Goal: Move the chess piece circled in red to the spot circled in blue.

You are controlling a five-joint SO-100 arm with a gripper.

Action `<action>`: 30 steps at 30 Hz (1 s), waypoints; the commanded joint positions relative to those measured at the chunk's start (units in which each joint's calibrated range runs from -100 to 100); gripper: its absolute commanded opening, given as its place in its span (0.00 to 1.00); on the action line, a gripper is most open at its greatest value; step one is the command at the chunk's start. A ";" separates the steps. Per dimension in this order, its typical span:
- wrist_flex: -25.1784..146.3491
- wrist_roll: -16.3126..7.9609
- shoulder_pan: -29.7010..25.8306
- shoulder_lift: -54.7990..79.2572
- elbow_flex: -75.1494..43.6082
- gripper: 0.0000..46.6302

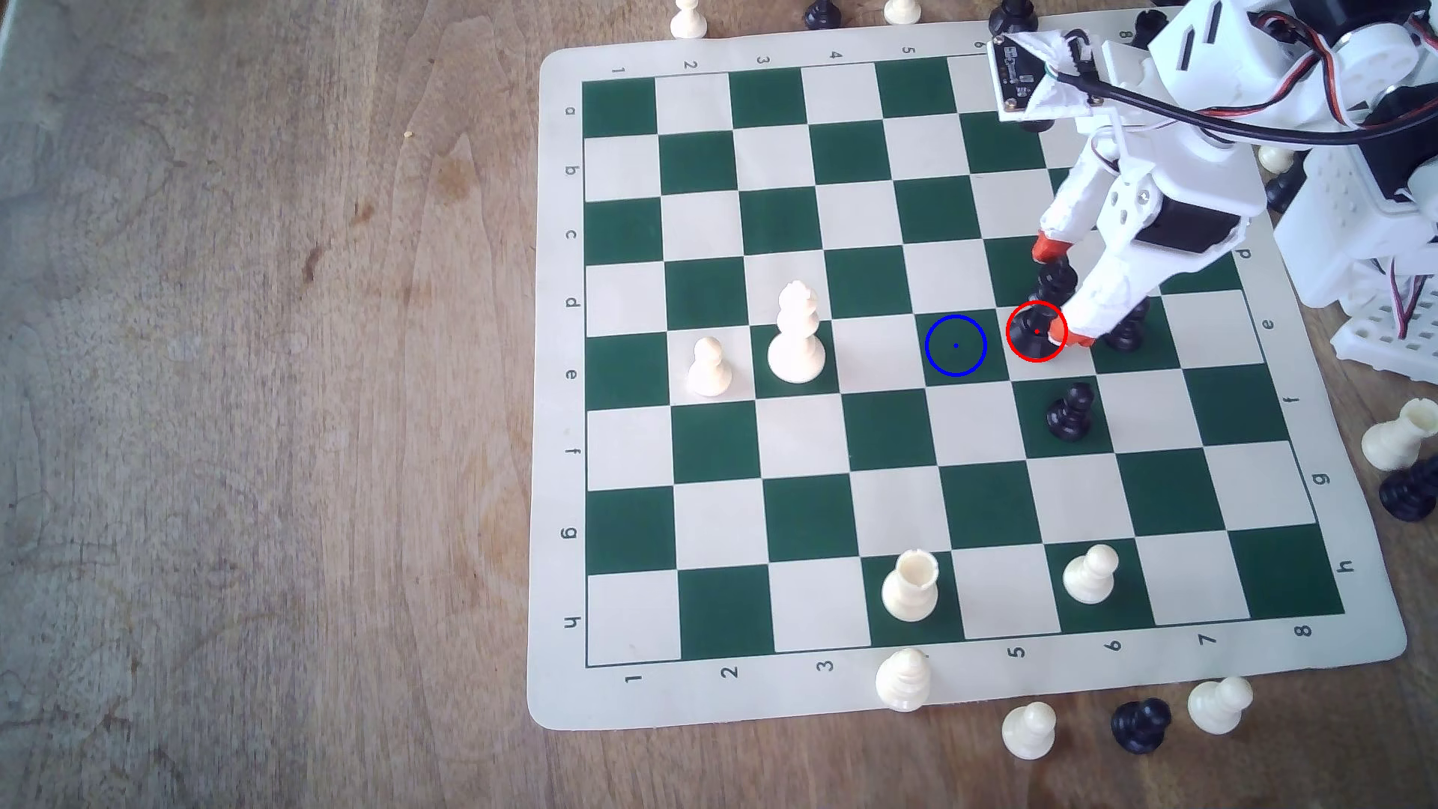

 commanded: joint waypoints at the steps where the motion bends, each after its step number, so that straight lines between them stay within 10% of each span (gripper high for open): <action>1: -0.68 -0.10 -0.68 -0.39 -1.19 0.38; 20: -1.09 -0.29 -2.25 1.05 -0.74 0.02; 30: -0.03 -0.34 -1.46 1.22 -3.19 0.00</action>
